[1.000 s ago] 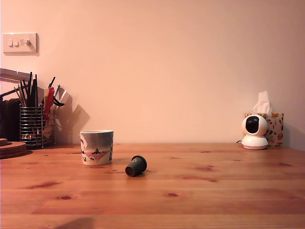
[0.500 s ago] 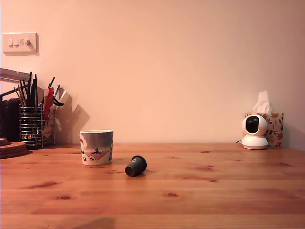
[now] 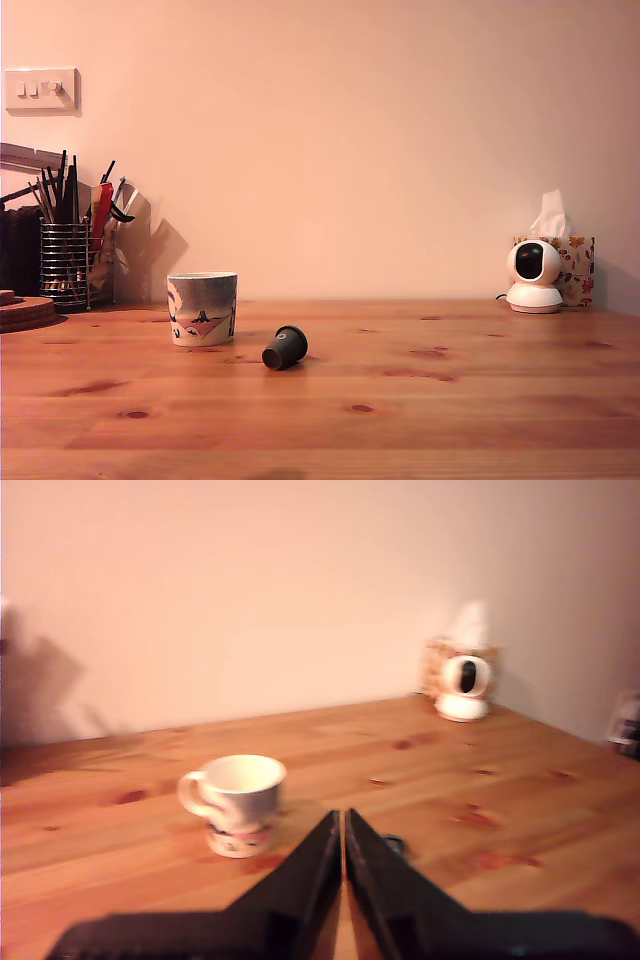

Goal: Pick up the coffee capsules on the table and drop them inside the coffee cup

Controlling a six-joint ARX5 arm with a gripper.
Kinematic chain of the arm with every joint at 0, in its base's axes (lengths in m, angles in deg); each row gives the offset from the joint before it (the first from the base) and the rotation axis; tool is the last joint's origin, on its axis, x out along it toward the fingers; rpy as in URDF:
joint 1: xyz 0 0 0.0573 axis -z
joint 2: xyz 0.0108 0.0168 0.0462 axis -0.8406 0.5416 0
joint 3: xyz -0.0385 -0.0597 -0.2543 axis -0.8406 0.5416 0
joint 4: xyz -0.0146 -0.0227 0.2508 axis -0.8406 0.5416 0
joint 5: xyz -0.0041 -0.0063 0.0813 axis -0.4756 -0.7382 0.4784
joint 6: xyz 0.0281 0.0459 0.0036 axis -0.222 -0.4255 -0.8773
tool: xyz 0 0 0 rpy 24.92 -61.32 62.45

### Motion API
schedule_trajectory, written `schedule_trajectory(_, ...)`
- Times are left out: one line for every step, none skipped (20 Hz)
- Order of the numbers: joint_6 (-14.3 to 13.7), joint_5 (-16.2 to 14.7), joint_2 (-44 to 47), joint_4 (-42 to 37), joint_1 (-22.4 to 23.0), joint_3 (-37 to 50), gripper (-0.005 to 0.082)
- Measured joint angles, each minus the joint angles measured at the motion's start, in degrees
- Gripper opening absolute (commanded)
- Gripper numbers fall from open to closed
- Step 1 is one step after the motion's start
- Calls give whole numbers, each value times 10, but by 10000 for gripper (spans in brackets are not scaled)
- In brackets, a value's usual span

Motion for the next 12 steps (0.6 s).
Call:
schedule_trajectory(1, -10, 0, 0, 0, 0, -19)
schedule_trajectory(1, -19, 0, 0, 2, 0, -19)
schedule_trajectory(1, -19, 0, 1, 9, 0, -19)
schedule_trajectory(2, -19, 0, 1, 24, 0, -19)
schedule_trajectory(2, -19, 0, 1, 43, 0, -19)
schedule_trajectory(2, -19, 2, 1, 60, 0, -19)
schedule_trajectory(2, -19, 8, 0, 72, 0, -19)
schedule_trajectory(2, -20, 16, 0, 80, 0, -19)
schedule_trajectory(2, -20, 29, 0, 83, 0, -19)
schedule_trajectory(13, -19, 40, 0, 85, 0, -10)
schedule_trajectory(17, -19, 51, 0, 87, 0, 33)
schedule_trajectory(18, -18, 61, -2, 88, 0, 119)
